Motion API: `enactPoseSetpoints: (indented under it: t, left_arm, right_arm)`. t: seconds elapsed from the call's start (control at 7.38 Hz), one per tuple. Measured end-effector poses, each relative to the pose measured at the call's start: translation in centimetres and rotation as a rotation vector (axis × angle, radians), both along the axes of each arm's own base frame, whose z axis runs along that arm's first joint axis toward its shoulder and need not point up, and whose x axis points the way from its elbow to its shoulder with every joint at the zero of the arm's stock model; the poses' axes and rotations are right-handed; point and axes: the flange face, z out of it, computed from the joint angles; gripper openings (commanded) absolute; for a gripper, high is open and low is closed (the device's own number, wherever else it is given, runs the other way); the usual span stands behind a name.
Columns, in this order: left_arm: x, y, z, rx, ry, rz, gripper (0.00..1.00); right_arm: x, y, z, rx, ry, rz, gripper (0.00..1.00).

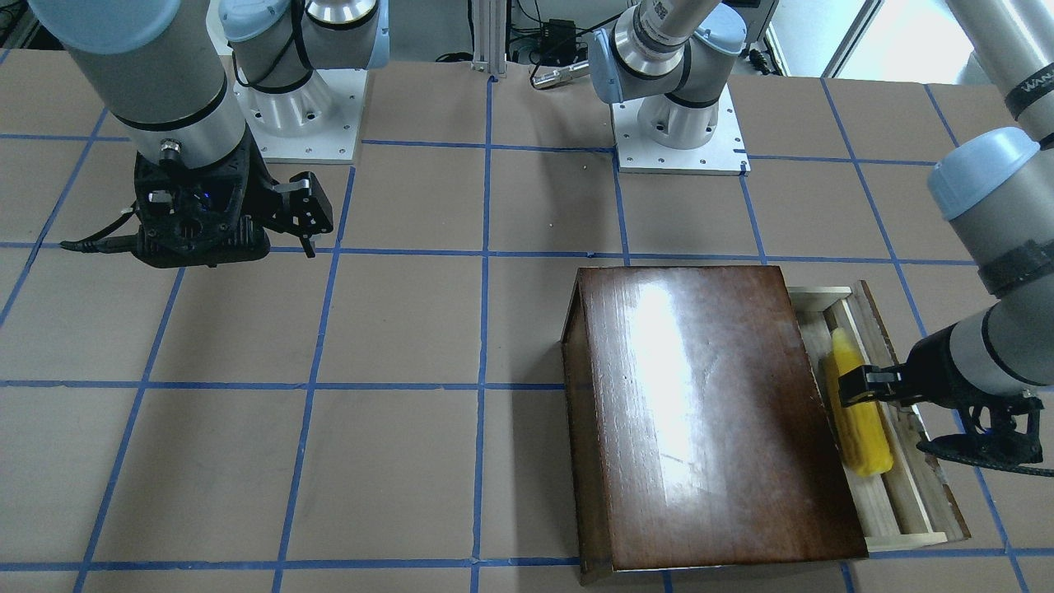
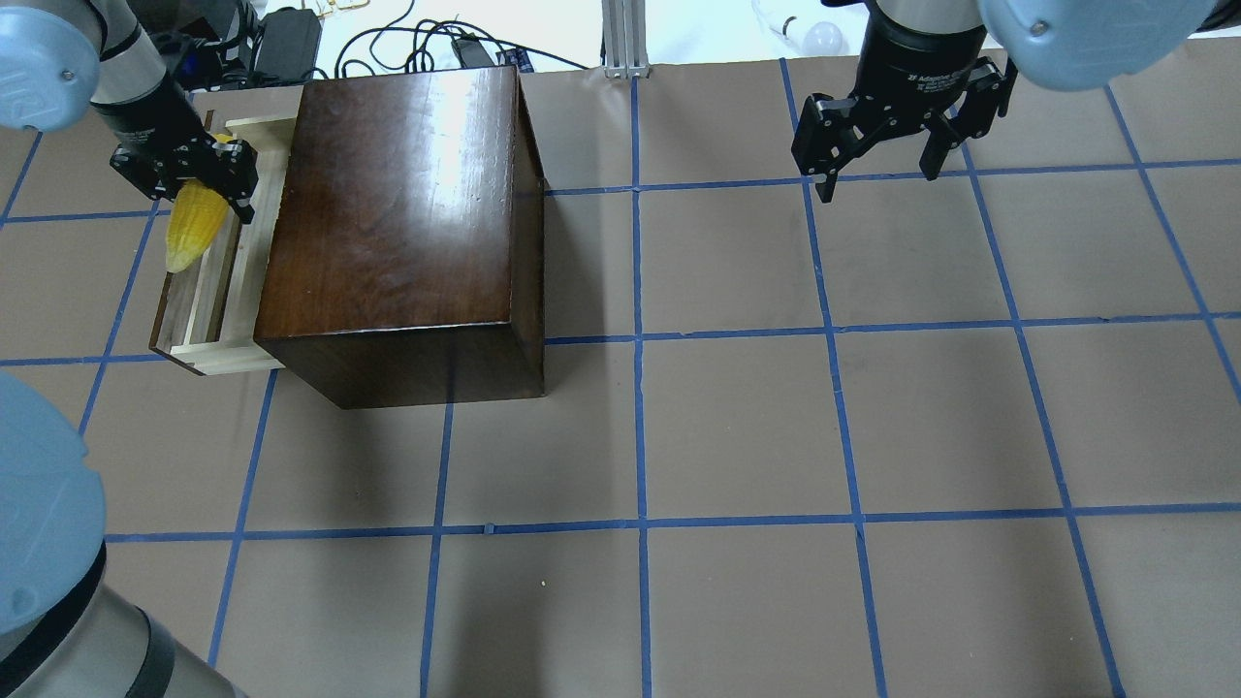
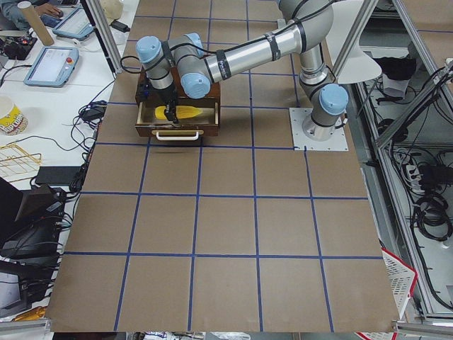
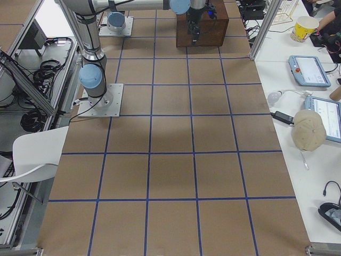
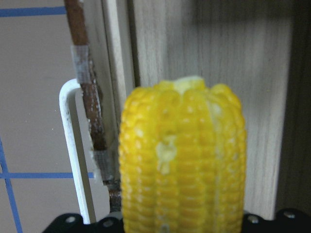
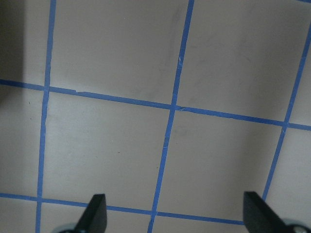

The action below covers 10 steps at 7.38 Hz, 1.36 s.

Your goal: Open drawer and put corn inside

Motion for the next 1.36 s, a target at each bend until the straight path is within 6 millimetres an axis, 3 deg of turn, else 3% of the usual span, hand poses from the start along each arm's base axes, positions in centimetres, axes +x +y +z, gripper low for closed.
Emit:
enactPoseSetpoints:
  t: [0.41,0.81,0.95,1.08,1.36]
  left_arm:
    - [0.4,0.1,0.9,-0.013,-0.006,0.005,0.99]
    - [-1.3,1.6,5.6,-0.057,-0.016,0.0,1.0]
    - [-2.6,2.7,7.6,-0.065,-0.015,-0.003,1.0]
    - [-5.5,3.7,9.5,-0.079,-0.021,0.003,1.0]
    - [-13.1,6.3,12.6,-0.105,-0.03,-0.02,1.0]
  right_arm:
    - [0.0,0.0,0.0,0.0,0.0,0.0,1.0]
    - [0.0,0.0,0.0,0.0,0.0,0.001,1.0]
    - [0.0,0.0,0.0,0.0,0.0,0.001,1.0]
    - [0.0,0.0,0.0,0.0,0.0,0.001,1.0]
    - [0.0,0.0,0.0,0.0,0.0,0.0,1.0]
